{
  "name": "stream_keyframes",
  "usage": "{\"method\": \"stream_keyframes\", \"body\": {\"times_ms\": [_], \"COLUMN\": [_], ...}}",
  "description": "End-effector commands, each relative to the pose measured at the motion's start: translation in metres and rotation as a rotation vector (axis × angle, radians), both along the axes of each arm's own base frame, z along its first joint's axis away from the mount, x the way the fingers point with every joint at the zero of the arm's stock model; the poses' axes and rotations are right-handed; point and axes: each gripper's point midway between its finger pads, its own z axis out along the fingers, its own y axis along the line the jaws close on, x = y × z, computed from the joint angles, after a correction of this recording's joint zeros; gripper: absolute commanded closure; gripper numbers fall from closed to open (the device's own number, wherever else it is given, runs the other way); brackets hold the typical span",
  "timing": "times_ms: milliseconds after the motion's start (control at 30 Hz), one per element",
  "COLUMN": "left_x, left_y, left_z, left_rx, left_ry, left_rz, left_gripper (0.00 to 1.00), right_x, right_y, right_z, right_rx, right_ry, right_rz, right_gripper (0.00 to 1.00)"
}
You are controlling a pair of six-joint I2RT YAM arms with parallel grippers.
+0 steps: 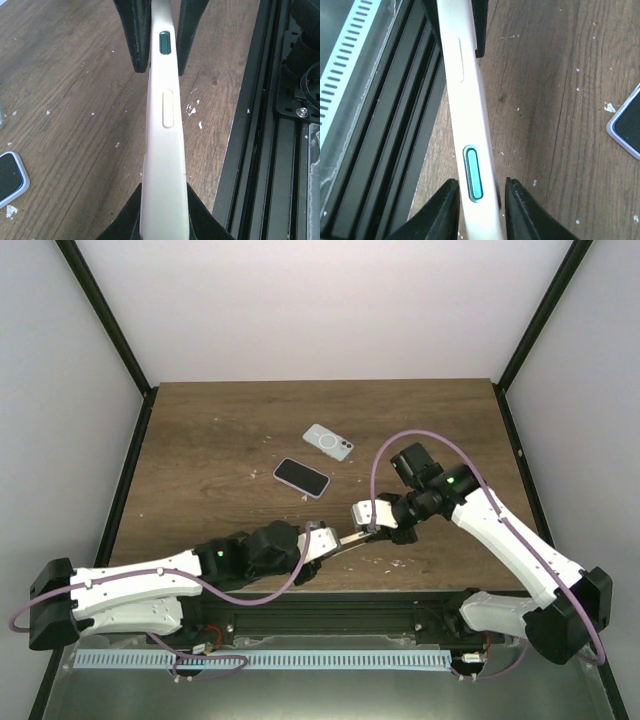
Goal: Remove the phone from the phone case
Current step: Remove the phone case from the phone.
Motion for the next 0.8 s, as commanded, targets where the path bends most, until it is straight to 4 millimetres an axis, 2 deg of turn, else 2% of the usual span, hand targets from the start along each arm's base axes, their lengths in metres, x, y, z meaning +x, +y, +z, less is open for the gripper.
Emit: {"method": "stream_keyframes", "body": {"times_ms": [0,33,67,167,267,367,500,633,767], "left_x": [0.014,0.019,0.024,0.047,0.078,0.101,0.113,0.105,0.096], "left_y": [-0.012,-0.010,-0.009,0.001,0.020,0.041,0.055,0.049,0.023], "left_z": [0.045,0.047,0.051,0.069,0.097,0.121,0.136,0.148,0.153], "left_rx": [-0.123,-0.128,-0.141,-0.218,-0.365,-0.556,-0.790,-0.939,-0.953], "left_ry": [-0.088,-0.101,-0.111,-0.085,-0.031,0.021,0.109,0.137,0.194], "left_rz": [0.034,0.056,0.081,0.182,0.330,0.449,0.486,0.385,0.254], "left_gripper": [0.98,0.93,0.84,0.47,0.30,0.22,0.20,0.18,0.19], "right_x": [-0.001,0.000,0.001,0.007,0.021,0.041,0.053,0.057,0.049], "right_y": [0.004,0.004,0.005,0.004,0.003,-0.001,0.000,-0.007,-0.010], "right_z": [0.012,0.013,0.013,0.015,0.034,0.065,0.106,0.138,0.154], "right_rx": [0.011,0.010,0.008,-0.002,0.084,0.266,0.551,0.771,0.889], "right_ry": [-0.006,-0.002,-0.003,0.006,0.039,0.132,0.344,0.530,0.684], "right_rz": [0.021,0.019,0.013,-0.017,-0.066,-0.150,-0.207,-0.201,-0.155], "right_gripper": [0.82,0.87,0.91,0.99,0.99,0.99,0.99,0.99,0.99]}}
